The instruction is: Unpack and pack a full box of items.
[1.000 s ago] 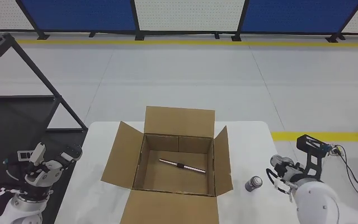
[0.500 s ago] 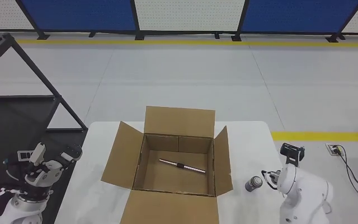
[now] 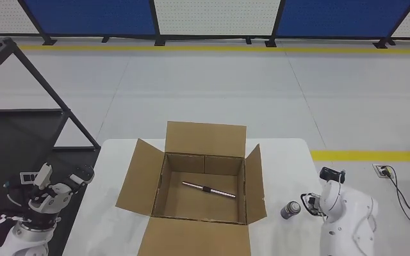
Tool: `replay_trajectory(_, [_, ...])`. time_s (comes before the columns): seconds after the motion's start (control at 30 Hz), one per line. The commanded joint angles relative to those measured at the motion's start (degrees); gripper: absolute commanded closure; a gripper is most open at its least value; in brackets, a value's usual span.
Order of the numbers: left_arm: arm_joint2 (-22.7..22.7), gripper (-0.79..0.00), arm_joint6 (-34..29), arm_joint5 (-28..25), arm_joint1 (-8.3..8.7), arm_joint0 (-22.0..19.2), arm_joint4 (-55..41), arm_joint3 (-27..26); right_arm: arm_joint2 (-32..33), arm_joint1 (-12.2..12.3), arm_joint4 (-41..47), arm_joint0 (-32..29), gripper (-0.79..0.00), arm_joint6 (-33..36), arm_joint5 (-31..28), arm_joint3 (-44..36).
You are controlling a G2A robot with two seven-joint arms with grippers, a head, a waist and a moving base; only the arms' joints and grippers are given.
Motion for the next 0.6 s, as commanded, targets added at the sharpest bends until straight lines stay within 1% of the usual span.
replay_trajectory(0.0, [0.0, -0.785, 0.0, 0.0, 0.0, 0.0, 0.0, 0.0, 0.13, 0.01, -0.52, 0.84, 0.0, 0.0, -0.15, 1.38])
replay_trajectory(0.27, [0.0, -0.785, 0.0, 0.0, 0.0, 0.0, 0.0, 0.0, 1.08, 0.01, -2.7, 3.4, 0.0, 0.0, 0.05, 6.84])
replay_trajectory(0.5, [0.0, -0.785, 0.0, 0.0, 0.0, 0.0, 0.0, 0.0, 1.84, 0.02, -3.02, 4.5, 0.0, 0.0, 0.06, 9.37])
replay_trajectory(0.53, [0.0, -0.785, 0.0, 0.0, 0.0, 0.0, 0.0, 0.0, 1.86, 0.01, -3.11, 4.6, -0.049, 0.0, 0.04, 9.74])
replay_trajectory(0.57, [0.0, -0.785, 0.0, 0.0, 0.0, 0.0, 0.0, 0.0, 1.88, 0.0, -3.19, 4.73, -0.129, 0.0, 0.08, 10.02])
